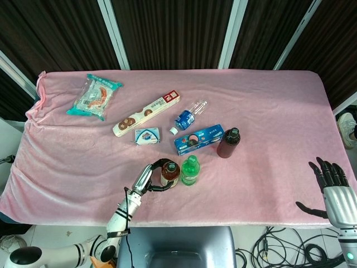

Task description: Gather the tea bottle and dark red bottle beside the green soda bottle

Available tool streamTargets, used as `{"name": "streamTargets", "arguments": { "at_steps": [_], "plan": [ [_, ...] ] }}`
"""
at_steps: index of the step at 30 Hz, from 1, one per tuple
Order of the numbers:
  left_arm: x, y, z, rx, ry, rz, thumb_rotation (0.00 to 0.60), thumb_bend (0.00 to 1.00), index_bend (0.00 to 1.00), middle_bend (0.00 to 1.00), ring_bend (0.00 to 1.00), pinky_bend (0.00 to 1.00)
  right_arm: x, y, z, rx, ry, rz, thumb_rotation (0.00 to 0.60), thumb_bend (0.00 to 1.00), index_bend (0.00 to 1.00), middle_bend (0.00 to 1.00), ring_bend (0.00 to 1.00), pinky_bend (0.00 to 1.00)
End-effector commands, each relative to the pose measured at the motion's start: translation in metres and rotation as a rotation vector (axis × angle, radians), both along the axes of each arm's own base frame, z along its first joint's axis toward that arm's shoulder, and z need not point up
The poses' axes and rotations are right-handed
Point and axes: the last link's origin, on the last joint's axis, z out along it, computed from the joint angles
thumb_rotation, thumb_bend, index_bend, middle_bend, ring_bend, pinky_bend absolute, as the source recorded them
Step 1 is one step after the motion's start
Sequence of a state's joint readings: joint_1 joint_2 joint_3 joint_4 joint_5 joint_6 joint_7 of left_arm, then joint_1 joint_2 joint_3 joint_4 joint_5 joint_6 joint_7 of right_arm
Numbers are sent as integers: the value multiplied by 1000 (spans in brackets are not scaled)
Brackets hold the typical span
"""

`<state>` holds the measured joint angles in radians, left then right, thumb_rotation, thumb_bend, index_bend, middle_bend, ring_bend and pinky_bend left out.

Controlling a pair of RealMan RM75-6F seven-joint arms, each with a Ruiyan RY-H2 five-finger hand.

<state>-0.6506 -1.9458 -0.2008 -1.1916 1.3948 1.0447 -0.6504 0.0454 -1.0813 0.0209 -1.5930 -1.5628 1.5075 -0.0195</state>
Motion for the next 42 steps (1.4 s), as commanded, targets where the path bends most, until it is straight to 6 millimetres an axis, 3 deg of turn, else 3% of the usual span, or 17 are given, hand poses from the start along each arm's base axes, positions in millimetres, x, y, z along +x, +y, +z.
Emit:
{"name": "streamTargets", "arguments": {
  "at_steps": [1, 5, 8, 18, 25, 29, 37, 39, 42],
  "plan": [
    [-1, -1, -1, -6, 1, -9, 600, 461, 655, 693, 419, 210, 0, 0, 1, -2, -2, -1, 600, 207, 0, 0, 0, 24],
    [-2, 1, -2, -7, -4, -7, 600, 425, 421, 578, 324, 171, 0, 0, 1, 0, -2, 1, 600, 208, 0, 0, 0, 25],
    [-3, 2, -1, -3, -4, -7, 600, 411, 309, 514, 270, 152, 0, 0, 0, 0, -1, 2, 600, 208, 0, 0, 0, 24],
    [-4, -2, 2, -1, -15, -27, 600, 362, 177, 430, 188, 107, 0, 0, 0, -3, -1, 2, 600, 208, 0, 0, 0, 24],
    [-6, -6, 7, -10, -12, -70, 600, 295, 11, 215, 44, 53, 1, 0, -1, -2, 2, 4, 600, 208, 0, 0, 0, 24],
    [-11, -7, 14, 26, 3, -85, 600, 287, 0, 118, 1, 45, 1, 0, -1, -4, 4, 4, 600, 208, 0, 0, 0, 24],
    [-18, -9, 25, 48, 12, -88, 600, 286, 0, 91, 0, 32, 2, 0, -3, 0, 6, 8, 600, 208, 0, 0, 0, 24],
    [-28, -11, 37, 79, 41, -108, 600, 286, 0, 77, 0, 20, 2, -1, -3, 2, 6, 7, 600, 208, 0, 0, 0, 24],
    [-58, -16, 68, 179, 164, -150, 600, 290, 0, 63, 0, 2, 1, -3, -2, 4, 4, 3, 600, 208, 0, 0, 0, 24]
  ]
}}
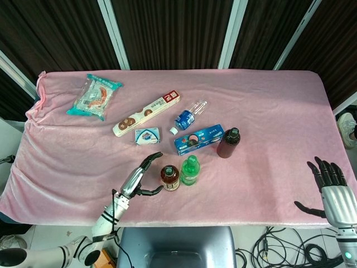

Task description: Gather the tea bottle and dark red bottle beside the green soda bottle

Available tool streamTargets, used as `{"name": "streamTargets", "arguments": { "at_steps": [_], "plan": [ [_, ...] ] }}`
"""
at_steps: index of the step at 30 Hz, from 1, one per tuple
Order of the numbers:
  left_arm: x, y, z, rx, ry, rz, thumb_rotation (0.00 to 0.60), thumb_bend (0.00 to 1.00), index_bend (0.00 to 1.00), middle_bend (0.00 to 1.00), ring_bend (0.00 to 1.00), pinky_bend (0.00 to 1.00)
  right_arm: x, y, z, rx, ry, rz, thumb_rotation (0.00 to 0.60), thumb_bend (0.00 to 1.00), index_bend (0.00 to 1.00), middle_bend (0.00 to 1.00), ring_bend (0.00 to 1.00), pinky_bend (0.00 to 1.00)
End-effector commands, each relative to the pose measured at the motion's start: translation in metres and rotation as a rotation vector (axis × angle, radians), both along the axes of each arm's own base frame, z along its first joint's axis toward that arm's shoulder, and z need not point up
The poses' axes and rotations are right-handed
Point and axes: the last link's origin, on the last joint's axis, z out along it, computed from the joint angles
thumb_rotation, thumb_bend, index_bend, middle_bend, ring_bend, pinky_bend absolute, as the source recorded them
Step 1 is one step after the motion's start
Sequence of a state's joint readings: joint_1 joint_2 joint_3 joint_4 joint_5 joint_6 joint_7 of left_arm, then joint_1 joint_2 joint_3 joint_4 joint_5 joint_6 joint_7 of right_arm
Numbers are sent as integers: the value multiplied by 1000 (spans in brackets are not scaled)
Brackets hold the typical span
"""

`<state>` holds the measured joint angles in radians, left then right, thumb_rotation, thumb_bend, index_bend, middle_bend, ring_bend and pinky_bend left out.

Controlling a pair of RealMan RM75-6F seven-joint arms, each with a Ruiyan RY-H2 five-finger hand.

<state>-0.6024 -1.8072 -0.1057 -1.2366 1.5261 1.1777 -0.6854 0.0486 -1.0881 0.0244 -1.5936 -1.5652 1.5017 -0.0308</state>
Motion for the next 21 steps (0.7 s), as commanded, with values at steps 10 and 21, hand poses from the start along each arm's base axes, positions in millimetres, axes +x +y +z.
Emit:
{"name": "streamTargets", "arguments": {
  "at_steps": [10, 21],
  "plan": [
    [-152, -44, 147, 441, 829, 71, 600, 297, 0, 77, 0, 0, 0, -30, -9, 69, -89, 18, 600, 208, 0, 0, 0, 25],
    [-205, -102, 181, 525, 1027, 240, 600, 307, 0, 71, 0, 0, 17, -174, -56, 193, -442, -43, 600, 208, 0, 0, 0, 27]
  ]
}}
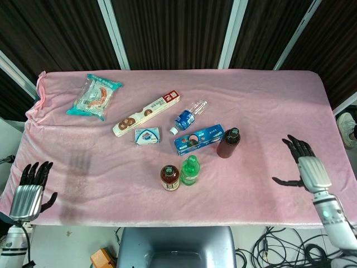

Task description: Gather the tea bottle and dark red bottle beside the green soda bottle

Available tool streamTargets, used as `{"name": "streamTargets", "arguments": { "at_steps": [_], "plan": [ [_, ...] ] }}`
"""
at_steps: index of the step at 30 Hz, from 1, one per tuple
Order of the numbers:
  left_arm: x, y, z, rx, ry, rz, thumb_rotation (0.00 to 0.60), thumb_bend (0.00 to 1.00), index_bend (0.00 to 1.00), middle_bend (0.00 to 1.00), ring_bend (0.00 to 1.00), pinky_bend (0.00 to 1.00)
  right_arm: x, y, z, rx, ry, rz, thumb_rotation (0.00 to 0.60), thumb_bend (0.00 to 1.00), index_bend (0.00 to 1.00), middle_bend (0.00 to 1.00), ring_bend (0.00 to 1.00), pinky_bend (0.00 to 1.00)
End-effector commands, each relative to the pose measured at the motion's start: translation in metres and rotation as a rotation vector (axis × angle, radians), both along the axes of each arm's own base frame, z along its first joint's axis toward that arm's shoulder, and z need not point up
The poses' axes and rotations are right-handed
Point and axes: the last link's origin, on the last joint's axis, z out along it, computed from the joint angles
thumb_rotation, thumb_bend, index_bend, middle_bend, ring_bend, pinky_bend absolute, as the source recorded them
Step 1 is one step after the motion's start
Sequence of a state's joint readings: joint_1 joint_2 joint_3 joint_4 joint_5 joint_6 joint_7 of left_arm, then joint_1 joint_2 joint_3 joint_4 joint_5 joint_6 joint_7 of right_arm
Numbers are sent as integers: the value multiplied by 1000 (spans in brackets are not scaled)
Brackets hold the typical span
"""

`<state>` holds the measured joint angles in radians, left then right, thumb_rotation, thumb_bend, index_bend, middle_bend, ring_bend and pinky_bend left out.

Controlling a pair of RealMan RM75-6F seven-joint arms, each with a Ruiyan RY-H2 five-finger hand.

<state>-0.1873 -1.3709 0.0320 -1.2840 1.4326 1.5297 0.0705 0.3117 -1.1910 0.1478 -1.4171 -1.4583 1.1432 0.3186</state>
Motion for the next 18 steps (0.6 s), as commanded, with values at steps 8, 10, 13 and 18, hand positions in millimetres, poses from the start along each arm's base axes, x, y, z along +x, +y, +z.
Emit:
{"name": "streamTargets", "arguments": {
  "at_steps": [8, 10, 13, 18],
  "plan": [
    [-16, -12, 10, -7, -15, 27, 600, 309, 0, 72, 0, 0, 30, -109, -63, 203, -322, -100, 600, 208, 0, 0, 0, 27],
    [-16, -12, 10, -6, -19, 27, 600, 310, 0, 72, 0, 0, 34, -114, -72, 234, -327, -96, 600, 208, 0, 0, 0, 27],
    [-16, -12, 9, -12, -22, 26, 600, 309, 0, 73, 0, 0, 39, -118, -81, 255, -338, -92, 600, 208, 6, 0, 0, 47],
    [-17, -11, 9, -23, -28, 34, 600, 308, 0, 73, 0, 0, 51, -120, -96, 284, -361, -62, 600, 208, 173, 57, 8, 137]
  ]
}}
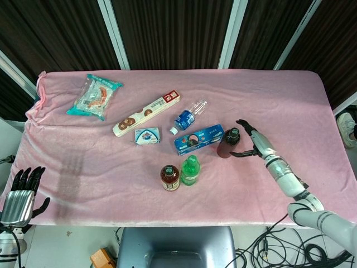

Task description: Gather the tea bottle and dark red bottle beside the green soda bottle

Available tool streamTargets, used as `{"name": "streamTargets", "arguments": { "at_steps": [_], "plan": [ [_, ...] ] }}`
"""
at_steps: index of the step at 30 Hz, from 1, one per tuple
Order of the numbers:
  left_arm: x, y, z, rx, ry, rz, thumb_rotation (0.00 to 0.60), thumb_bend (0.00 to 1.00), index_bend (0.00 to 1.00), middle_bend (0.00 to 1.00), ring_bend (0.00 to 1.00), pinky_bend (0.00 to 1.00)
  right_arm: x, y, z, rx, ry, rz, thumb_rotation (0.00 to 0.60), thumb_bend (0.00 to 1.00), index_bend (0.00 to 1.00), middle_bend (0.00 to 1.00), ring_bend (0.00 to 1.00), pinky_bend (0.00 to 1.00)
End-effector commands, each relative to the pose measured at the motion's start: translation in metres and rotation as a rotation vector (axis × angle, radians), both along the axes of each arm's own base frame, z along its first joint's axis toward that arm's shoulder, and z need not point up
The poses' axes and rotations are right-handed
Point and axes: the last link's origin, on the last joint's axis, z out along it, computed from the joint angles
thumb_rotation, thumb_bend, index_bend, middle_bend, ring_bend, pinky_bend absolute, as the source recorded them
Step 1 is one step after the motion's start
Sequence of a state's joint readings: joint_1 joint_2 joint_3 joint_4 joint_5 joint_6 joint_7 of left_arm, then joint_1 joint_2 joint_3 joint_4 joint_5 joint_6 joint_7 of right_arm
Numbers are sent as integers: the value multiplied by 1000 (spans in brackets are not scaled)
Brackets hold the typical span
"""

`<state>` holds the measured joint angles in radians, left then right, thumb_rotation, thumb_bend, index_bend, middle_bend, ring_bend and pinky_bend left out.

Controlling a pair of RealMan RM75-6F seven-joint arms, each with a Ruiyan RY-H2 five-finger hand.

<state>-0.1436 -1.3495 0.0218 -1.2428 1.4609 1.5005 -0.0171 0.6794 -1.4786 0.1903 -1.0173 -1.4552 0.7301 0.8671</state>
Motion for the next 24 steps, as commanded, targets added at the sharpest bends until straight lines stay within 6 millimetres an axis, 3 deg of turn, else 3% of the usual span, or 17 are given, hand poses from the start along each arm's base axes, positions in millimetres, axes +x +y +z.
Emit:
{"name": "streamTargets", "arguments": {
  "at_steps": [1, 3, 7, 10, 14, 24],
  "plan": [
    [0, 0, 0, -2, -3, 4, 600, 309, 0, 73, 0, 0, 5, 0, -6, 3, -8, 24, 600, 208, 227, 94, 30, 171],
    [0, 0, 0, -3, -4, 3, 600, 309, 0, 72, 0, 0, 5, 0, -8, -16, -6, 36, 600, 209, 366, 187, 127, 258],
    [0, -1, -2, -13, -6, -2, 600, 308, 0, 73, 0, 0, 5, 1, -10, -69, 5, 54, 600, 237, 736, 445, 390, 423],
    [0, -1, -2, -19, -9, 0, 600, 308, 0, 73, 0, 0, 10, 7, -10, -100, -3, 90, 600, 272, 875, 546, 507, 504],
    [0, -1, -2, -13, -9, 3, 600, 308, 0, 74, 0, 0, 19, 20, -10, -116, -46, 148, 600, 291, 941, 597, 562, 525],
    [1, 0, -3, -25, -13, 4, 600, 308, 0, 79, 0, 0, 41, 52, -18, -50, -93, 226, 600, 292, 948, 605, 573, 536]
  ]
}}
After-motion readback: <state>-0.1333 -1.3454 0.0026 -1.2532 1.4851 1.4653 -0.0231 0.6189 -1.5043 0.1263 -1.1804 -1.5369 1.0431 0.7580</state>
